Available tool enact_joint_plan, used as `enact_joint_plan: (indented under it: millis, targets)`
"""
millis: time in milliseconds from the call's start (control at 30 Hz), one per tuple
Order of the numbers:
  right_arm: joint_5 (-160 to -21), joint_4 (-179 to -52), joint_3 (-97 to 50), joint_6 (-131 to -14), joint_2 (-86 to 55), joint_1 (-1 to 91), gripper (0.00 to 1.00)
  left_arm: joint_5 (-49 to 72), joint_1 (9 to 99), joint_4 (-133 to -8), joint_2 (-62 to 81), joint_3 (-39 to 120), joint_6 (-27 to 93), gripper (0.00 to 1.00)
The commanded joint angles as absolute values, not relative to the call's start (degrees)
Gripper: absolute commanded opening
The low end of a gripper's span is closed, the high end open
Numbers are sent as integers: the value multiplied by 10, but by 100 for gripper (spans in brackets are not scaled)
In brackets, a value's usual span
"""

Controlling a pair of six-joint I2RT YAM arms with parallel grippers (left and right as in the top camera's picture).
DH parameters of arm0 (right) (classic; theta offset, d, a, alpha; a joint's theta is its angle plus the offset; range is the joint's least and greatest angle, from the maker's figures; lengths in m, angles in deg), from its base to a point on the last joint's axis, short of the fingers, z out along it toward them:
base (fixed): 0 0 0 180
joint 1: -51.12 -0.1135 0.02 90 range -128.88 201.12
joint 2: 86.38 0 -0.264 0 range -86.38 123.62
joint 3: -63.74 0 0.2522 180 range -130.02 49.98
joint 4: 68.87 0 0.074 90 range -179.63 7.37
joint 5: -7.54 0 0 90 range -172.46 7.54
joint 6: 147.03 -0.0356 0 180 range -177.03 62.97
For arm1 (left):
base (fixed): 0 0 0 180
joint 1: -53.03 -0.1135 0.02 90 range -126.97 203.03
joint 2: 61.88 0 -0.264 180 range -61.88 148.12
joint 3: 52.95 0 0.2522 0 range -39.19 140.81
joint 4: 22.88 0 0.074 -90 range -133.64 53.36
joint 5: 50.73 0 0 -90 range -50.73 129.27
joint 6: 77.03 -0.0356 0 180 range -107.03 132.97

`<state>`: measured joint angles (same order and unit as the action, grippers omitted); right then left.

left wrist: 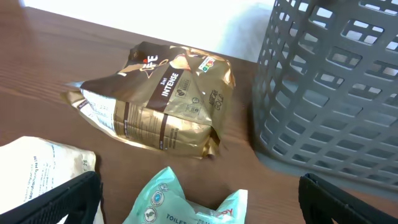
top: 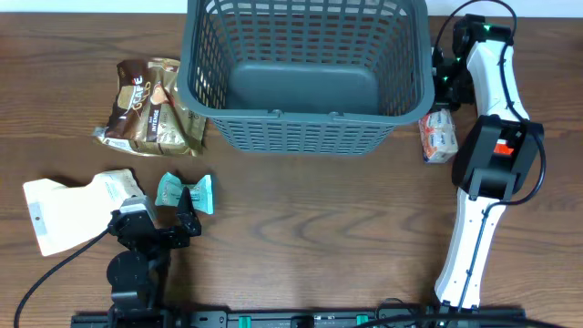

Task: Pack container
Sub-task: 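Lift the tissue stack with the right gripper and drop it into the basket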

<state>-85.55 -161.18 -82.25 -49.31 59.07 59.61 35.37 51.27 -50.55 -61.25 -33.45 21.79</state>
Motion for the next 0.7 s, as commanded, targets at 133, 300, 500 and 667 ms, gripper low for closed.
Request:
enact_joint_plan:
  millis: [133, 300, 500, 667]
  targets:
    - [-804, -1607, -820, -516, 393, 598, 1, 356, 515, -524, -616, -344, 217, 99]
    - [-788, -1586, -820, -527, 230, 597, 1, 356, 515, -524, -616, -344, 217, 99]
    - [-807, -1533, -820, -516, 58, 581, 1, 356, 515, -524, -616, -344, 217, 99]
    - [-898, -1494, -820, -451, -17, 539, 1, 356, 515, -524, -616, -344, 217, 99]
